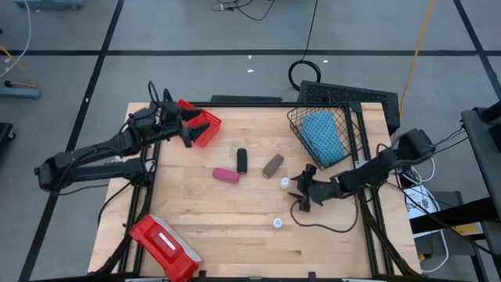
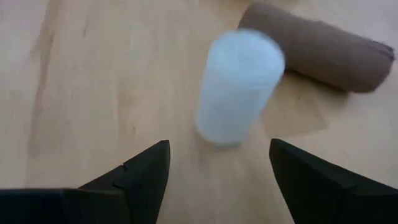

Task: Pick & place medical supplies in basket/bin
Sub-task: Put the top transparent pill bottle into the left red bin

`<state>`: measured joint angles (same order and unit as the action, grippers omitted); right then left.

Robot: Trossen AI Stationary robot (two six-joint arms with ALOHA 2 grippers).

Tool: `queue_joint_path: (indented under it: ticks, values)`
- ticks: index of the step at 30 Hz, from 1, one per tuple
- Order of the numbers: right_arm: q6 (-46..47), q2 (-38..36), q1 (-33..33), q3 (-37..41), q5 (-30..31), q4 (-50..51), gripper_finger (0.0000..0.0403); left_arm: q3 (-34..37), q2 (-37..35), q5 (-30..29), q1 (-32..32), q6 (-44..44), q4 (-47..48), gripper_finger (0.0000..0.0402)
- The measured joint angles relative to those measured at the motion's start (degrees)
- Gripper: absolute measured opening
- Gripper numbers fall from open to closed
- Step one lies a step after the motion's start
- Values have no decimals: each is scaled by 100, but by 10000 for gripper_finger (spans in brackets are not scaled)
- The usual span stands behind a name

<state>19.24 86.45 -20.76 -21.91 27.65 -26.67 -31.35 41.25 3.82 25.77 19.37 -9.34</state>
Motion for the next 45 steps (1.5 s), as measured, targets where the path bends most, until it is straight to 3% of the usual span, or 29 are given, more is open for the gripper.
queue_joint_path:
  ticks: [14,21,33,45]
  values:
    - [106,983,399,0,-89,-1642,252,0,0,67,-418,-100,-252,397]
    - [-53,1144,394,0,-84,-1728,242,0,0,67,-417,159,-252,397]
    - [-559,1154,397,0,-63,-2235,133,0,0,65,-417,210,-250,397]
    - [-561,1154,392,0,-67,-2245,143,0,0,318,-677,516,-269,397]
